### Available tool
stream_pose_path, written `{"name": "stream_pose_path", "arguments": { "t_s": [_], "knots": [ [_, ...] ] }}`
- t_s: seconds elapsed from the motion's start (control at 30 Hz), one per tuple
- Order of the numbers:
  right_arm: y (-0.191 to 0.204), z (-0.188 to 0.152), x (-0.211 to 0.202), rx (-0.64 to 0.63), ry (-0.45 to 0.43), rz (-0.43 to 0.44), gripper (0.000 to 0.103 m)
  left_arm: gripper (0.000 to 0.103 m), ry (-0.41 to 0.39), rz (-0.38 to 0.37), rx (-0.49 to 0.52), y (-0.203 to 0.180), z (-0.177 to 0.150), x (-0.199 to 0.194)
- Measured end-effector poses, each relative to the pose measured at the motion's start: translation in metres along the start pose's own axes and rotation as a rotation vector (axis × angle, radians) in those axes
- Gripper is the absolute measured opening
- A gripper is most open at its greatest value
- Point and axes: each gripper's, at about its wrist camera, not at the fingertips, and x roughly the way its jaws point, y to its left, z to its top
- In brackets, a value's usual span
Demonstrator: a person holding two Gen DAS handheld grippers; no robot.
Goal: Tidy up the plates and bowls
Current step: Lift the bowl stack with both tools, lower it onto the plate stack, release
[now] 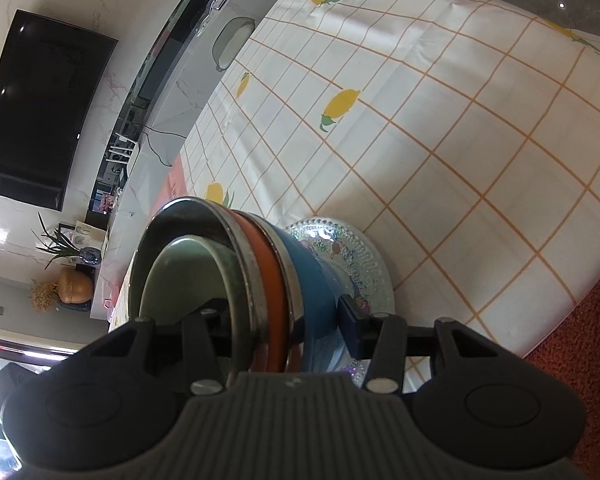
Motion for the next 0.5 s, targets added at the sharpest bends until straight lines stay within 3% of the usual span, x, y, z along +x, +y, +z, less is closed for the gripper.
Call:
{"name": "stream_pose_path", "arguments": {
  "t_s": [0.3, 0.5],
  "knots": [
    [-0.0027, 0.0010, 0.0040, 0.007, 0.005, 0.006, 0.049, 0.060, 0.006, -0.006, -0.015, 0.0033, 0.0004, 0.0020],
    [-0.0011, 0.0033, -0.0034, 0.015, -0.014, 0.026, 0.065, 0.066, -0.033, 0.004, -0.015, 0.0015, 0.0050, -0.0030]
  ]
}}
